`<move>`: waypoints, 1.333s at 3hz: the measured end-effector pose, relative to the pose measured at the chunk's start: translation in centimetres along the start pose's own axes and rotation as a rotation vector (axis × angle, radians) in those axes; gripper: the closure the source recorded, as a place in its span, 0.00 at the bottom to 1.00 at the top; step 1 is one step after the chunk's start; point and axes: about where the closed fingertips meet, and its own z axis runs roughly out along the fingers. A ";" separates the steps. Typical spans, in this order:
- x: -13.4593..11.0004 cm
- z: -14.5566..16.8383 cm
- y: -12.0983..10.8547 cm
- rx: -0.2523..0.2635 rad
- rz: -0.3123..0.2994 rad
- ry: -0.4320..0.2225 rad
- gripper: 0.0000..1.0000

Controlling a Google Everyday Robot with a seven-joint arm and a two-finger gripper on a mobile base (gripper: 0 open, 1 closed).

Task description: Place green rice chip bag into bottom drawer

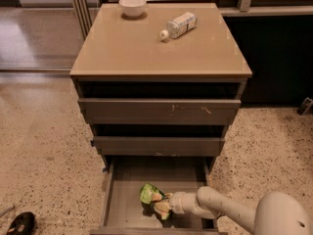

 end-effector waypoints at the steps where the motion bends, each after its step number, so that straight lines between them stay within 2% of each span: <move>1: 1.5 1.0 -1.1 0.003 0.044 0.035 1.00; 2: 1.5 1.1 -1.2 0.004 0.045 0.037 1.00; 3: 1.5 1.1 -1.2 0.004 0.045 0.037 0.81; 4: 1.5 1.1 -1.2 0.004 0.045 0.037 0.58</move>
Offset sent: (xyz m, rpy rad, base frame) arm 0.0015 -0.0012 -0.0189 -0.0162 0.0468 -0.0078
